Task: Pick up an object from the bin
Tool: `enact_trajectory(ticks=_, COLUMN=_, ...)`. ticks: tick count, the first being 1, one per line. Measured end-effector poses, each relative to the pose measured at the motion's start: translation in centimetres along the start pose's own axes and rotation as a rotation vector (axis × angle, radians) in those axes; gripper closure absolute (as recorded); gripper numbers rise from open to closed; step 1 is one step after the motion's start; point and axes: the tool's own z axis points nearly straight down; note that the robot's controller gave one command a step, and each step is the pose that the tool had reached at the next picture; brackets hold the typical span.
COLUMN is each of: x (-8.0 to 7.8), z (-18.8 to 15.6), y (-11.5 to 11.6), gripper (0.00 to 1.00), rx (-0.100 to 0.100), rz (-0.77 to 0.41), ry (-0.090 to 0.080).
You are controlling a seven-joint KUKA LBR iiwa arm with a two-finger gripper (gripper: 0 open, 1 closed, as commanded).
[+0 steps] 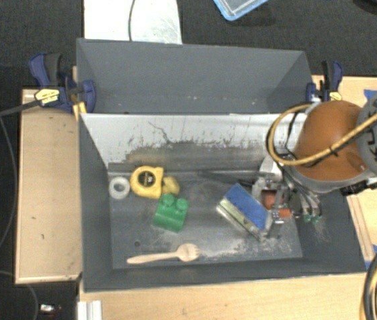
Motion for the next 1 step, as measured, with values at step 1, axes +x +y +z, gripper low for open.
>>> enact_trajectory(ticks=1, x=-5.52, z=0.8, y=2.33, gripper=0.0, rx=-0.004, rz=-0.079, ry=-0.01)
